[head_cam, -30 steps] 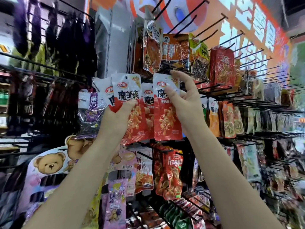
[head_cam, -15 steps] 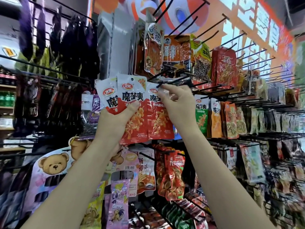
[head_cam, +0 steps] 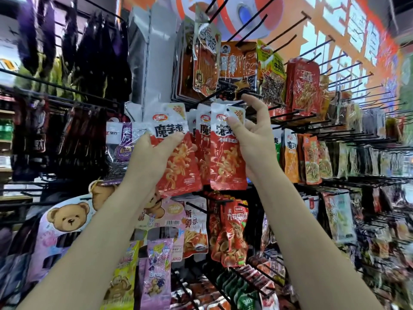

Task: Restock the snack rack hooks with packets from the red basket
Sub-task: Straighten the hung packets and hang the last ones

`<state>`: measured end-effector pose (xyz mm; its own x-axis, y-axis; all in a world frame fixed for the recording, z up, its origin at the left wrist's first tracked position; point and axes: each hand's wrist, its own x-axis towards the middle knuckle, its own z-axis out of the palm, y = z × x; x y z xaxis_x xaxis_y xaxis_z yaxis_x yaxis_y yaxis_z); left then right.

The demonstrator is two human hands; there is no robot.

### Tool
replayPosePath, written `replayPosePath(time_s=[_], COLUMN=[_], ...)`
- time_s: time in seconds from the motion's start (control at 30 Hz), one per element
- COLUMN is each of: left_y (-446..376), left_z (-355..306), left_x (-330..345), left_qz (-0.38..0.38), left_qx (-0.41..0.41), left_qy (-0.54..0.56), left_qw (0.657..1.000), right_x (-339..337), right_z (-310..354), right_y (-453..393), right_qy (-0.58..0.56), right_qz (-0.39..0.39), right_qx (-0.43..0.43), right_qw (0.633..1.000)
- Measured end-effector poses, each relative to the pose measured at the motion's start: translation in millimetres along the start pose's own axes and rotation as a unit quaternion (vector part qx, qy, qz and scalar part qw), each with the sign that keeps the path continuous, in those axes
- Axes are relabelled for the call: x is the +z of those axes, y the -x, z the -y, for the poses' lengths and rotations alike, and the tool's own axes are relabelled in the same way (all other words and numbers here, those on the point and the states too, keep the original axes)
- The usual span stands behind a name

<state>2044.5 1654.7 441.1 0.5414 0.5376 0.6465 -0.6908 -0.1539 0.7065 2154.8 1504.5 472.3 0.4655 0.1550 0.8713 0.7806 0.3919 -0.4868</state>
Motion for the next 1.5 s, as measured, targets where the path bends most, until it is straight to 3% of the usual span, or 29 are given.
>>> replayPosePath(time_s=[0.17, 0.5, 0.7, 0.8, 0.9, 1.0, 1.1, 1.17, 1.2, 1.3, 1.33, 1.4, 1.5], left_y=[5.6, 10.6, 14.7, 17.8, 16.4, 15.7, 17.2, 16.4, 14.2, 2.0, -1.3, -7.1, -11.0], left_z=[2.6, -2.5, -4.2, -8.0, -10.1, -14.6, -15.5, -12.2, -9.4, 0.5, 2.8, 10.7, 17.2], left_x=[-0.4, -5.4, -1.5, 1.3, -0.2, 3.4, 21.1, 31.3, 32.4, 24.6, 23.4, 23.6, 23.7], left_qz=[0.029, 0.019, 0.022, 0.024, 0.018, 0.031, 0.066, 0.052, 0.026, 0.011, 0.028, 0.061, 0.077], left_qx=[0.025, 0.025, 0.018, 0.019, 0.024, 0.034, 0.073, 0.154, 0.22, 0.395, 0.417, 0.415, 0.386], left_qy=[-0.014, -0.022, -0.016, -0.016, -0.036, -0.056, -0.115, -0.217, -0.284, -0.438, -0.481, -0.539, -0.569], left_qw=[0.999, 0.999, 0.999, 0.999, 0.999, 0.997, 0.989, 0.963, 0.933, 0.807, 0.771, 0.731, 0.722], right_x=[11.7, 15.3, 19.2, 21.3, 14.0, 3.1, 8.4, 10.5, 9.3, 5.5, 6.9, 11.9, 18.5], right_z=[3.8, 3.4, -4.7, -4.0, 10.7, 29.2, 40.8, 35.1, 31.9, 21.8, 20.5, 16.6, 13.3], right_y=[-11.7, -22.4, -22.2, -25.4, -14.7, 3.5, 13.4, 10.2, 6.4, -10.4, -14.7, -22.7, -28.8], right_qy=[0.018, 0.024, 0.009, 0.102, 0.272, 0.206, 0.099, 0.068, 0.055, 0.027, 0.021, 0.023, 0.001], right_qz=[-0.003, 0.011, 0.007, 0.004, -0.058, -0.082, 0.038, 0.054, 0.04, 0.02, 0.022, 0.033, 0.053], right_qx=[-0.019, -0.029, 0.032, 0.02, -0.093, -0.113, -0.003, 0.035, 0.042, 0.085, 0.099, 0.12, 0.147], right_qw=[1.0, 0.999, 0.999, 0.995, 0.956, 0.968, 0.994, 0.996, 0.997, 0.996, 0.995, 0.992, 0.988])
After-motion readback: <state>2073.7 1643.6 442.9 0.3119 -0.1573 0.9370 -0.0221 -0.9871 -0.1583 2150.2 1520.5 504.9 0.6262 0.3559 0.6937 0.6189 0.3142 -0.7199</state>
